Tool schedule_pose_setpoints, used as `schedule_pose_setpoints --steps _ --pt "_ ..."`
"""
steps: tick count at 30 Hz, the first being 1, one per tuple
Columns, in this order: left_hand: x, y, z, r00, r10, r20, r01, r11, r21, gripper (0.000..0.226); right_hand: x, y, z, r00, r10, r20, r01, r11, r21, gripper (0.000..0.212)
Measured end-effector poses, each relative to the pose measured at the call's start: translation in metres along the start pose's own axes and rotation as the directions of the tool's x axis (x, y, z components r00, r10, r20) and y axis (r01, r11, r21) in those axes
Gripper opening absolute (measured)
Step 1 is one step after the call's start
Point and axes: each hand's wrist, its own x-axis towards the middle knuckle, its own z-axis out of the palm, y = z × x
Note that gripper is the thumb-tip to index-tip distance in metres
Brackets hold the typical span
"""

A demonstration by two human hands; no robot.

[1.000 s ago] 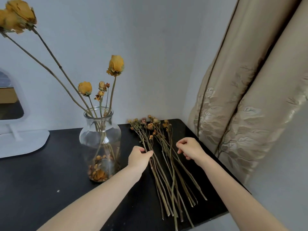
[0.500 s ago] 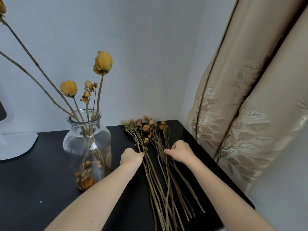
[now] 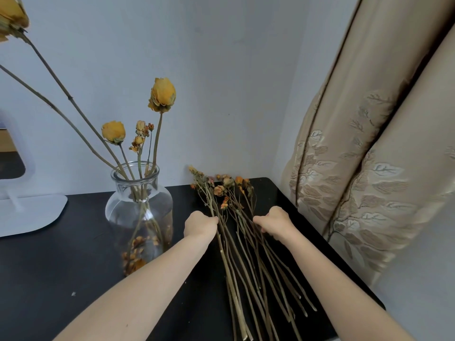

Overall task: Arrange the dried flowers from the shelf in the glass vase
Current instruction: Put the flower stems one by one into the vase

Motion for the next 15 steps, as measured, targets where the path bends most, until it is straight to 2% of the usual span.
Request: schedule_pose_setpoints --steps 4,9,15 --pt "-0.006 0.002 -0.002 1.000 0.011 0.013 -0.010 1.000 -0.019 0.036 -0.003 0.002 -0.001 1.000 0.014 0.014 -0.015 0.999 0.038 0.024" --pt "-0.013 0.004 -0.007 0.997 0.051 0.050 -0.049 0.998 -0.044 0.031 -0.002 0.002 -0.001 0.999 0.015 0.035 -0.015 1.000 0.000 0.027" --pt "-0.022 0.004 -0.013 0.992 0.073 0.105 -0.061 0.991 -0.118 0.024 -0.003 -0.002 0.004 0.996 -0.086 -0.034 0.083 0.992 -0.094 0.027"
